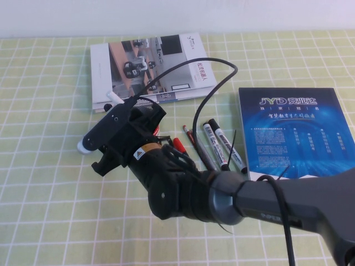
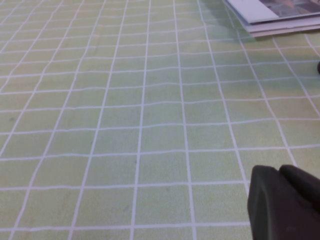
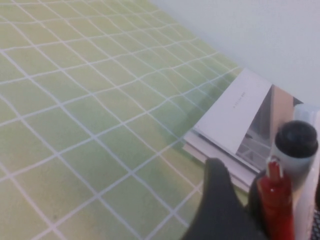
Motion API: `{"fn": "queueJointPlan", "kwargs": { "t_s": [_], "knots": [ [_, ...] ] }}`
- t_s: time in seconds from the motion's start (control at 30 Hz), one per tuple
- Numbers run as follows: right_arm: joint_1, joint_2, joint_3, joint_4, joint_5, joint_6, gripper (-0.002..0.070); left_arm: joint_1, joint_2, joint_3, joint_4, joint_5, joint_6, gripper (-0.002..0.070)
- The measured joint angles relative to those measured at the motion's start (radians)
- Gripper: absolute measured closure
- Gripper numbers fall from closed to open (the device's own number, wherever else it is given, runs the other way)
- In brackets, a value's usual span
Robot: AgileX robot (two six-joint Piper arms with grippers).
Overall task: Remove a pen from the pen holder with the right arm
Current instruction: 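Take a marker out of the pen holder and lay it on the table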
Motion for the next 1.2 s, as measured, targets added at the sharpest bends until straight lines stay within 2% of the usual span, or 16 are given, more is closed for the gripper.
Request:
{"fn": "queueJointPlan", "kwargs": {
  "t_s": [0.23,0.5,0.83,1.1,1.2],
  "knots": [
    [0.0,0.022,-0.028,0.055,0.002,-0.071,0.0329,0.0,0.0,0.0,0.0,0.0,0.0,0.068],
    [-0.01,0.033,-0.028,0.069,-0.02,-0.076,0.0381,0.0,0.0,0.0,0.0,0.0,0.0,0.068],
    [-0.009,0.034,-0.028,0.073,-0.026,-0.076,0.0531,0.0,0.0,0.0,0.0,0.0,0.0,0.068],
    [-0.009,0.034,-0.028,0.073,-0.043,-0.076,0.0568,0.0,0.0,0.0,0.0,0.0,0.0,0.068],
    [-0.009,0.034,-0.028,0.073,-0.043,-0.076,0.065,0.0,0.0,0.0,0.0,0.0,0.0,0.068]
  ]
}}
